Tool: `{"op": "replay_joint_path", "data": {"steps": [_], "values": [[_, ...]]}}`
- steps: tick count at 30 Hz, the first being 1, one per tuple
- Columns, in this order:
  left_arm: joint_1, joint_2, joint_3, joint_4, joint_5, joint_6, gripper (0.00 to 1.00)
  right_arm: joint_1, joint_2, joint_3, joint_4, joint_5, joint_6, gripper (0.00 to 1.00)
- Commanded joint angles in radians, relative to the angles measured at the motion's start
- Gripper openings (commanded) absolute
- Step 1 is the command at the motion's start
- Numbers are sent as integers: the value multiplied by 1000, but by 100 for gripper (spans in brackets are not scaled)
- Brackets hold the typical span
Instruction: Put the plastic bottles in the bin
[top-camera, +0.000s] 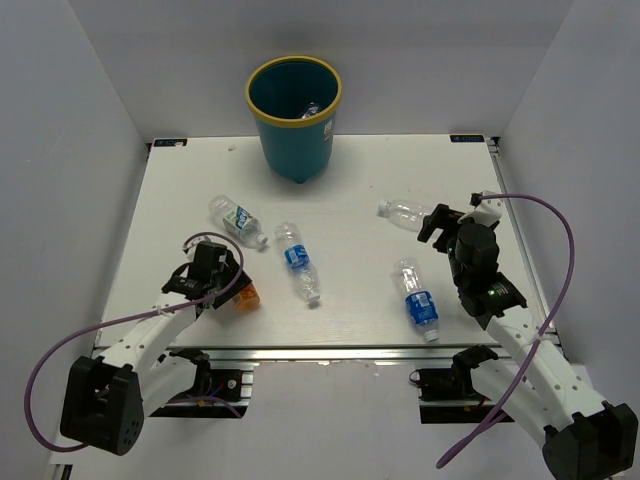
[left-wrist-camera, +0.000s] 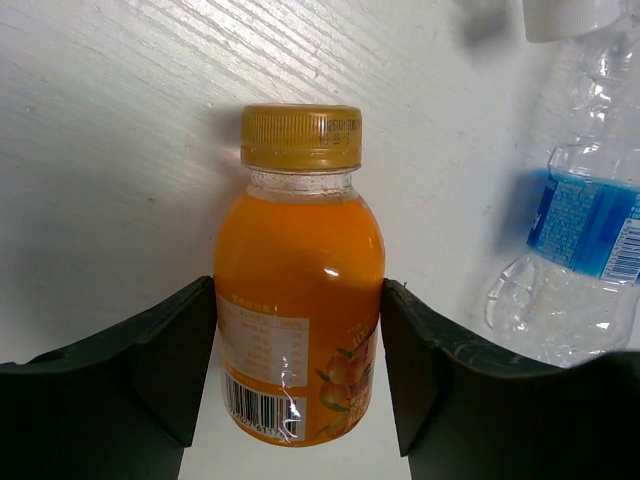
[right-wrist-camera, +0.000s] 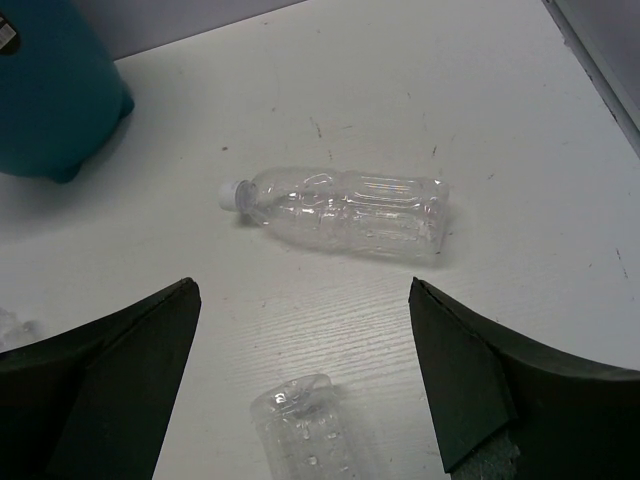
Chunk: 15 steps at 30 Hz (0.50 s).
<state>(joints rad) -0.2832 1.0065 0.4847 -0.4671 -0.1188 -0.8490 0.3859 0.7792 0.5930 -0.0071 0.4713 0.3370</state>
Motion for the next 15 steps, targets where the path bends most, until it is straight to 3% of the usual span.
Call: {"op": "replay_joint_path", "data": {"steps": [1,4,7,13,15], "values": [[3,-14,17,24,-11,-10,51,-1,-1,33,21,38,10,89],[3,-29,79,36,-30,-13,36,-1,-1,28,33,7,0,89],[3,-19,211,68,-35,4,28,-2,2,24,53,-23,-10,89],[3,108,526,223,-35,70,29,-1,9,19,91,-75,-24,89],[3,167,649,342,-1,100,30,-1,2,10,113,-94,-24,89]]}}
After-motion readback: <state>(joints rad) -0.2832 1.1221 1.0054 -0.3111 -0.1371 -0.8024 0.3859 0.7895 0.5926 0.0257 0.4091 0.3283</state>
